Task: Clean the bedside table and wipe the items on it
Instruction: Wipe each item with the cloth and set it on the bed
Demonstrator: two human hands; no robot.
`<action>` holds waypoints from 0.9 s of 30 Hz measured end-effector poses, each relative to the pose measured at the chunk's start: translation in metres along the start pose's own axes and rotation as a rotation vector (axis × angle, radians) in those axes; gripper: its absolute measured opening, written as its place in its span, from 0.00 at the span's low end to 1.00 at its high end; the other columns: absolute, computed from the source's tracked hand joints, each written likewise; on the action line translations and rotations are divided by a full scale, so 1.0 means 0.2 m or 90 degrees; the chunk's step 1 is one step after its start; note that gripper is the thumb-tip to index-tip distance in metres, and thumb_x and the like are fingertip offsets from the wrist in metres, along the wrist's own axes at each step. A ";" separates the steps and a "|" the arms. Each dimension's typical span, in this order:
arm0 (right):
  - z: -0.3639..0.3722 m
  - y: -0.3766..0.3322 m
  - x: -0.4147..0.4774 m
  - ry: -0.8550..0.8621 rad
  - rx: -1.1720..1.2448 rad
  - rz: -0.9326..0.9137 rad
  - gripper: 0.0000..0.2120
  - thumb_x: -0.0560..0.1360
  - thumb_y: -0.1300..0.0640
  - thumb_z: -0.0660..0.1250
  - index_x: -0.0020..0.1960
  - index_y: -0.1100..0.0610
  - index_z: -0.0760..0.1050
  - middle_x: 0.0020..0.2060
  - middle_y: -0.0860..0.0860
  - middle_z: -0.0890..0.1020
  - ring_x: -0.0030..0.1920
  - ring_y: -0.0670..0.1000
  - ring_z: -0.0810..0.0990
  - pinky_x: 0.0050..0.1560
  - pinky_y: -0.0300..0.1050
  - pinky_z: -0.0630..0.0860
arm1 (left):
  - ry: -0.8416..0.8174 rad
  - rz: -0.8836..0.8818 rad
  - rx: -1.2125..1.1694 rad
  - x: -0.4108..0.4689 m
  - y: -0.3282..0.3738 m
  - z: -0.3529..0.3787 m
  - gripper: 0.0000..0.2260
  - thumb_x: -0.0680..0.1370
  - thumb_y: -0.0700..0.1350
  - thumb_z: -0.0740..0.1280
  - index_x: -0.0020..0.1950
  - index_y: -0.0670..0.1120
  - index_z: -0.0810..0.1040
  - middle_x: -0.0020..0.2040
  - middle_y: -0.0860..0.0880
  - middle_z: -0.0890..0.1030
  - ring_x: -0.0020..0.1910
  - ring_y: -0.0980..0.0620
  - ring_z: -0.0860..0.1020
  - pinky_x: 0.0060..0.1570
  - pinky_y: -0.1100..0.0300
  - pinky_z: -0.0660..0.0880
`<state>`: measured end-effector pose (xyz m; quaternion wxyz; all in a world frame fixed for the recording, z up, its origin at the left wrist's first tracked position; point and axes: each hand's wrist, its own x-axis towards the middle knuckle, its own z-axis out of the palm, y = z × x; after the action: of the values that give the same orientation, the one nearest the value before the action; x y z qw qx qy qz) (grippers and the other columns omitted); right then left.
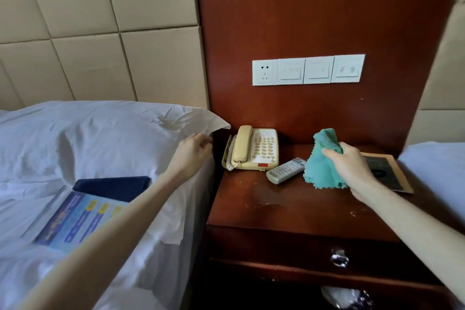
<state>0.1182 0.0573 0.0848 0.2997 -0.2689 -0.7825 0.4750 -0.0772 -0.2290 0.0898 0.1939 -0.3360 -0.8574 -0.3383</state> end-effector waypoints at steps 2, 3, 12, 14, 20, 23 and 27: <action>-0.08 0.04 0.02 0.026 -0.018 0.005 0.06 0.79 0.51 0.62 0.54 0.51 0.72 0.43 0.48 0.78 0.41 0.44 0.76 0.35 0.42 0.71 | -0.033 0.015 -0.021 0.03 0.10 0.12 0.11 0.77 0.44 0.63 0.57 0.44 0.79 0.52 0.47 0.80 0.48 0.50 0.78 0.50 0.57 0.74; -0.12 0.06 0.03 0.040 -0.032 0.009 0.07 0.79 0.51 0.62 0.54 0.51 0.71 0.43 0.48 0.77 0.40 0.43 0.74 0.33 0.41 0.68 | -0.053 0.019 -0.035 0.05 0.15 0.18 0.11 0.78 0.45 0.63 0.57 0.44 0.79 0.52 0.47 0.80 0.48 0.51 0.78 0.50 0.56 0.74; -0.39 0.26 0.08 0.104 -0.038 0.065 0.12 0.79 0.51 0.63 0.59 0.56 0.73 0.51 0.54 0.79 0.42 0.48 0.77 0.34 0.41 0.70 | -0.266 0.013 0.044 0.09 0.47 0.70 0.20 0.77 0.51 0.62 0.66 0.44 0.72 0.64 0.44 0.73 0.62 0.44 0.72 0.58 0.54 0.70; -0.43 0.30 0.07 0.109 -0.018 0.072 0.11 0.78 0.52 0.63 0.58 0.56 0.74 0.47 0.53 0.80 0.43 0.49 0.78 0.36 0.42 0.71 | -0.277 -0.014 0.104 0.08 0.51 0.78 0.21 0.77 0.53 0.62 0.65 0.42 0.71 0.63 0.42 0.72 0.62 0.42 0.71 0.57 0.49 0.70; -0.48 0.37 0.07 0.108 0.052 0.096 0.04 0.78 0.53 0.64 0.51 0.52 0.74 0.46 0.55 0.82 0.47 0.56 0.81 0.49 0.52 0.77 | -0.258 -0.035 0.278 0.07 0.56 0.92 0.29 0.75 0.57 0.62 0.69 0.40 0.64 0.67 0.40 0.68 0.67 0.40 0.66 0.64 0.47 0.64; -0.48 0.38 0.07 0.110 0.068 0.105 0.07 0.78 0.52 0.64 0.54 0.53 0.75 0.46 0.54 0.82 0.46 0.55 0.81 0.46 0.49 0.76 | -0.249 -0.050 0.271 0.07 0.55 0.96 0.29 0.75 0.57 0.64 0.68 0.40 0.64 0.65 0.39 0.68 0.64 0.38 0.69 0.63 0.46 0.65; -0.46 0.39 0.08 0.096 0.073 0.111 0.12 0.78 0.51 0.64 0.59 0.53 0.74 0.48 0.54 0.82 0.47 0.54 0.82 0.48 0.50 0.79 | -0.248 -0.038 0.262 0.07 0.55 1.00 0.27 0.75 0.58 0.64 0.64 0.40 0.67 0.62 0.39 0.70 0.62 0.39 0.71 0.61 0.48 0.67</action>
<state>0.1844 0.1525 0.0522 0.3300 -0.3530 -0.7033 0.5214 -0.0303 -0.0204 0.0079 0.0797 -0.3230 -0.9386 -0.0915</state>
